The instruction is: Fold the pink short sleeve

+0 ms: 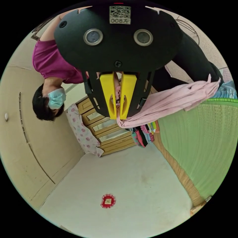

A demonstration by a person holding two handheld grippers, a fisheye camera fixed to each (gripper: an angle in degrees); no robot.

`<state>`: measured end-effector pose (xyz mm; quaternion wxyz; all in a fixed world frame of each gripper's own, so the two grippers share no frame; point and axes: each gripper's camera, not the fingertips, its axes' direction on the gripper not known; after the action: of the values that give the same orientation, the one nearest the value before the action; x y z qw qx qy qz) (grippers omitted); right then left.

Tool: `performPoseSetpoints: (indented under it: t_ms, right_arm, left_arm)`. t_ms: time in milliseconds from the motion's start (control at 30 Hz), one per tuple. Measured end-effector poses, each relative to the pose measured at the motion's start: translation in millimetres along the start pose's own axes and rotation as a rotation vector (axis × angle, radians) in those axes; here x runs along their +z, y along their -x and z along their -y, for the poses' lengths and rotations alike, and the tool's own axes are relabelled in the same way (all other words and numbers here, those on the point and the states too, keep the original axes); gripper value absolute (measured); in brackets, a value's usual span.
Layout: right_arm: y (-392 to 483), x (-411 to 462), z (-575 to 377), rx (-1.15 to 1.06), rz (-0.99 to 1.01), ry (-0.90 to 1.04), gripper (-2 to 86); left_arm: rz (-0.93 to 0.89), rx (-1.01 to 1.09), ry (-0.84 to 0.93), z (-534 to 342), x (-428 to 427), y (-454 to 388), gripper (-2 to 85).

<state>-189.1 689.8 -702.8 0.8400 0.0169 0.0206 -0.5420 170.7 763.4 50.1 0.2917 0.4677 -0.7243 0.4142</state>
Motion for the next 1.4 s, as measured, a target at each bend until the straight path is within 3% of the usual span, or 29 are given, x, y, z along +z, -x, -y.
performPoseSetpoints:
  t_ms: [333, 600, 767, 867, 1133, 1300, 1400]
  right_arm:
    - [-11, -173, 66, -0.073, -0.108, -0.154, 1.1]
    - [-64, -372, 242, -0.123, -0.228, -0.294, 1.2]
    - [-54, -495, 357, -0.223, -0.301, -0.338, 1.3]
    - [-40, -573, 392, -0.237, -0.33, -0.383, 1.3]
    - [-55, -760, 329, -0.092, -0.487, -0.453, 1.4]
    - [-210, -853, 210, 0.351, -0.469, -0.489, 1.4]
    - [-260, -886, 170, 0.457, -0.436, -0.495, 1.4]
  left_arm:
    - [-0.026, -0.004, 0.116, 203, 167, 6, 2.0]
    - [-0.056, 0.076, 0.161, 425, 358, 32, 1.9]
    - [-0.114, 0.203, 0.211, 581, 511, 12, 1.8]
    - [-0.124, 0.234, 0.265, 631, 595, -14, 1.8]
    - [-0.091, 0.207, 0.51, 644, 798, -31, 1.9]
    - [0.127, -0.02, 0.739, 576, 885, 43, 1.9]
    - [0.142, -0.122, 0.831, 558, 916, 64, 2.0]
